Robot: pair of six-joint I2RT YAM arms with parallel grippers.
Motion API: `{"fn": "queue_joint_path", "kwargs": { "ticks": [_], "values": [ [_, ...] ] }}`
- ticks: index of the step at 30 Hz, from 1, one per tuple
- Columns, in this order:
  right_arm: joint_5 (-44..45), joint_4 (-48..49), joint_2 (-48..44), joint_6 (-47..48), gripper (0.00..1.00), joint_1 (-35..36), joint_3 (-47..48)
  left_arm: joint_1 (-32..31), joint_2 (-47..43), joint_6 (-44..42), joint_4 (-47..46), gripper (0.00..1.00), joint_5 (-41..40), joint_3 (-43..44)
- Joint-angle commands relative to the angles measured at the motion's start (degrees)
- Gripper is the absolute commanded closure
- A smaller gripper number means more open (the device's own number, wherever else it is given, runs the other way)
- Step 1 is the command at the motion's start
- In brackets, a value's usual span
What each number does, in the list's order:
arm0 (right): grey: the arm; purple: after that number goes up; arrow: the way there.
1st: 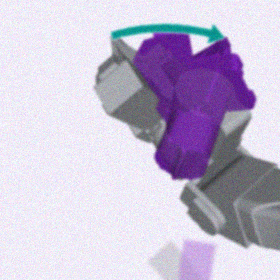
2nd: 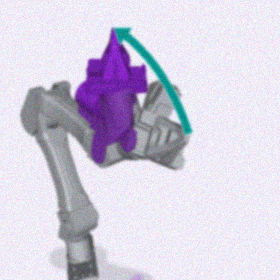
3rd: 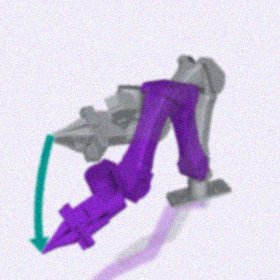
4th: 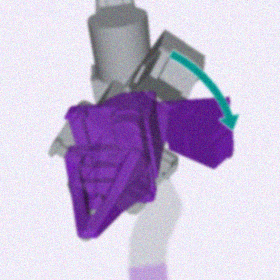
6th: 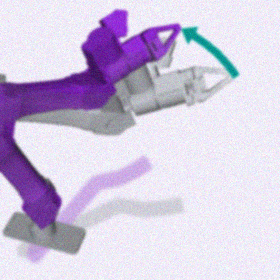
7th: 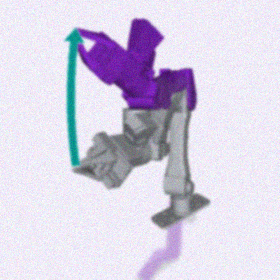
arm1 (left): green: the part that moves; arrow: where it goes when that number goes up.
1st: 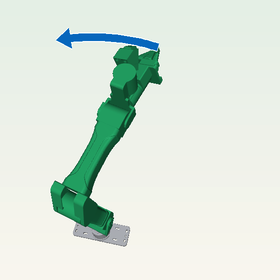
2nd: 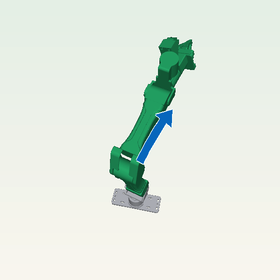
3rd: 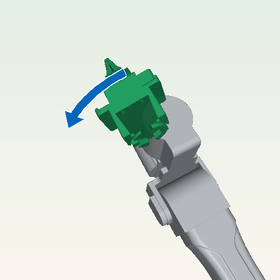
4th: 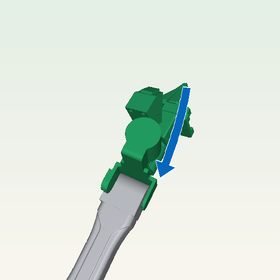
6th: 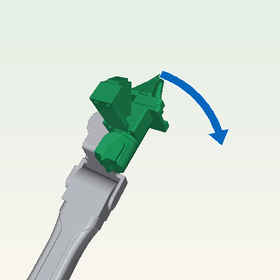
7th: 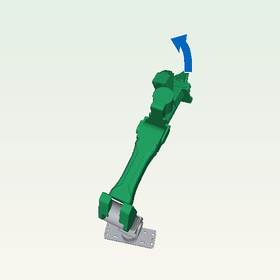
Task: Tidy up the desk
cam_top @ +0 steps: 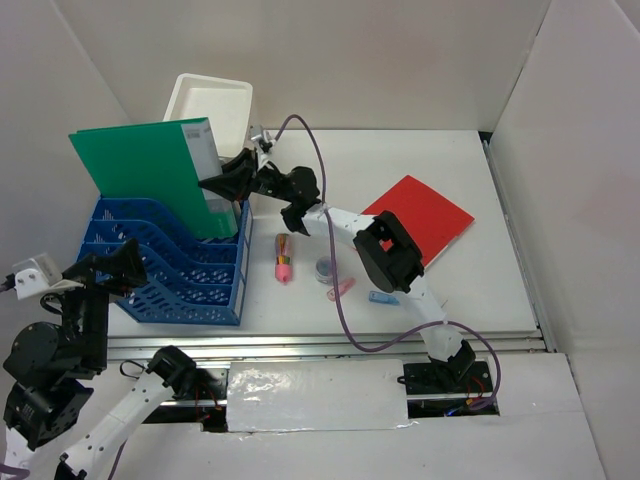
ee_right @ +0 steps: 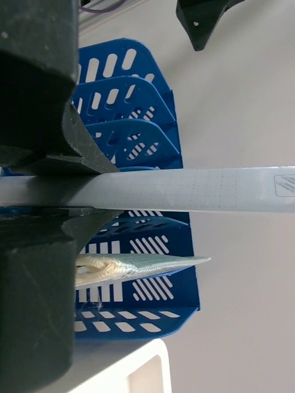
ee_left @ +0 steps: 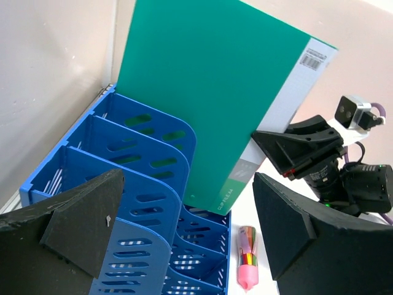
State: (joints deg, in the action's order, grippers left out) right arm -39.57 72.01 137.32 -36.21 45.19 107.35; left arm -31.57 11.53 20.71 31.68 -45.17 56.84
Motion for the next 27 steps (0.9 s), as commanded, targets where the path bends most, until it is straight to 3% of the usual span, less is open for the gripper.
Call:
{"fn": "queue_joint_path", "kwargs": {
  "ticks": [1, 4, 8, 16, 19, 21, 22, 27],
  "values": [
    [0.6, 9.5, -0.3, 1.0, 0.99, 1.0, 0.8, -0.2, -0.3, -2.3, -2.8, 0.01, 1.8, -0.6],
    [-0.4, 10.5, -0.4, 0.1, 0.88, 1.0, 0.3, -0.6, -0.5, -2.4, -2.6, 0.0, 1.8, -0.9],
    [-1.3, 11.9, -1.4, -1.0, 0.59, 1.1, -1.4, -1.1, -0.4, -2.7, -2.7, 0.0, 1.5, -0.5],
    [-1.8, 13.4, -3.5, -1.1, 0.46, 1.5, -4.8, -2.4, -0.6, -2.9, -2.6, 0.0, 0.3, -0.6],
    [-1.7, 12.5, -3.7, -0.8, 0.82, 1.7, -4.9, -2.7, -0.6, -3.0, -2.6, 0.01, 0.3, -0.4],
    [-1.9, 12.2, -2.8, -1.0, 0.89, 1.9, -3.4, -2.9, -0.6, -3.0, -2.6, 0.0, 0.2, -0.5],
    [-2.0, 12.4, -2.6, -1.3, 0.98, 2.0, -2.9, -3.1, -0.6, -3.0, -2.6, 0.0, -0.1, -0.5],
    [1.0, 18.3, -2.4, -4.1, 1.0, 2.5, -3.4, -3.3, -0.3, -3.3, -2.5, 0.0, -0.3, -0.2]
  ]
}}
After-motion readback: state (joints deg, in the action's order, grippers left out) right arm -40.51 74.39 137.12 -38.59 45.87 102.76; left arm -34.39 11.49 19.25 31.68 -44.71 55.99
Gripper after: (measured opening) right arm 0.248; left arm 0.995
